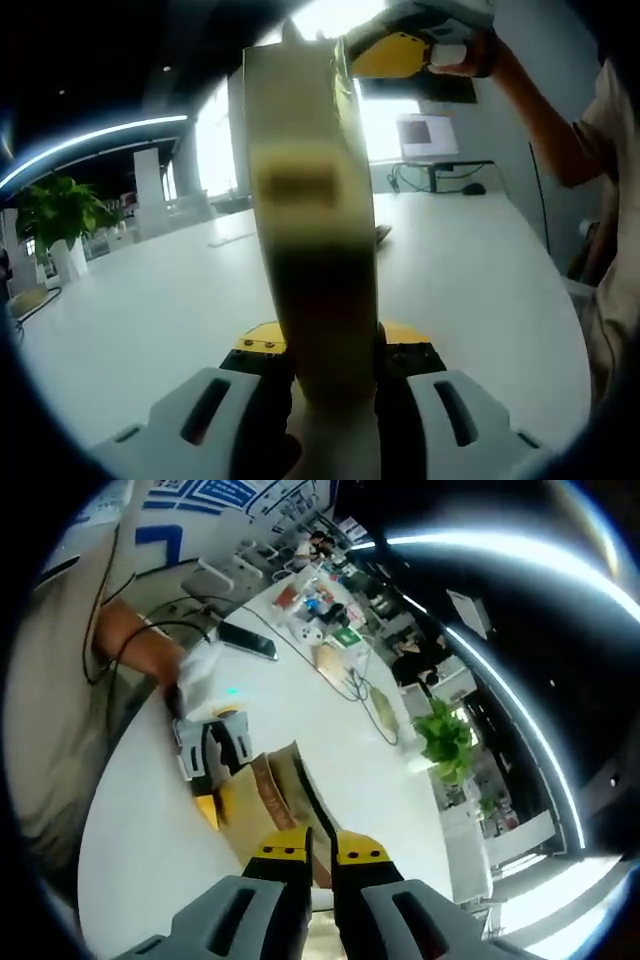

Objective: Extract single mask from mask box in order stack masks on table

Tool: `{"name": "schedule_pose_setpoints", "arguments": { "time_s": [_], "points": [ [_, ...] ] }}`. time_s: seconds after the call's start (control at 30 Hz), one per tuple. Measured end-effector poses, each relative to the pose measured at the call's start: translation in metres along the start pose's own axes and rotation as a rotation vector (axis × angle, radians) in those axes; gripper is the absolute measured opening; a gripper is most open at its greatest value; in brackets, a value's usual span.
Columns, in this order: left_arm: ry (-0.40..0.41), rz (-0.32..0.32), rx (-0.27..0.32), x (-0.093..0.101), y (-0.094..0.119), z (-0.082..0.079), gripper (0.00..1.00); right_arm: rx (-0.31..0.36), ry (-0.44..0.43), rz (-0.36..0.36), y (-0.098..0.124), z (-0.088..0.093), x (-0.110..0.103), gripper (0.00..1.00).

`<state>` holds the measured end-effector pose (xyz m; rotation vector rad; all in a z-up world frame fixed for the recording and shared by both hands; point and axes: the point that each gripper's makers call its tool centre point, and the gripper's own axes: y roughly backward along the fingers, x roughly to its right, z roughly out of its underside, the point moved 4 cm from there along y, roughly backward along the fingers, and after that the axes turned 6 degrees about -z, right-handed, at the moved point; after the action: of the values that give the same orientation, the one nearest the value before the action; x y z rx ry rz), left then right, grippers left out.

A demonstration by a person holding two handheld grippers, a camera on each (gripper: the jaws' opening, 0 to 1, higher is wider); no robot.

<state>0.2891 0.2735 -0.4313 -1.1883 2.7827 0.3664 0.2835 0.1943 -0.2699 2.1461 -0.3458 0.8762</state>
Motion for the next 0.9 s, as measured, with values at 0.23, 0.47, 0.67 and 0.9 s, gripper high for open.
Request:
{"name": "schedule_pose_setpoints", "arguments": {
  "time_s": [0.23,0.47,0.67,0.9],
  "points": [
    [0.0,0.001,0.0,0.0,0.0,0.0,0.22,-0.006,0.008,0.0,-0.001,-0.001,0.0,0.04],
    [-0.004,-0.003,-0.002,0.0,0.0,0.001,0.22,-0.016,0.006,-0.023,-0.007,0.0,-0.002,0.04],
    [0.0,-0.008,-0.006,-0.001,0.0,0.001,0.22,-0.026,-0.001,-0.024,-0.002,-0.001,-0.004,0.02],
    [0.005,-0.011,-0.012,-0.001,0.0,0.002,0.21,-0.048,0.024,-0.039,0.003,-0.002,-0.009,0.0]
  ]
}}
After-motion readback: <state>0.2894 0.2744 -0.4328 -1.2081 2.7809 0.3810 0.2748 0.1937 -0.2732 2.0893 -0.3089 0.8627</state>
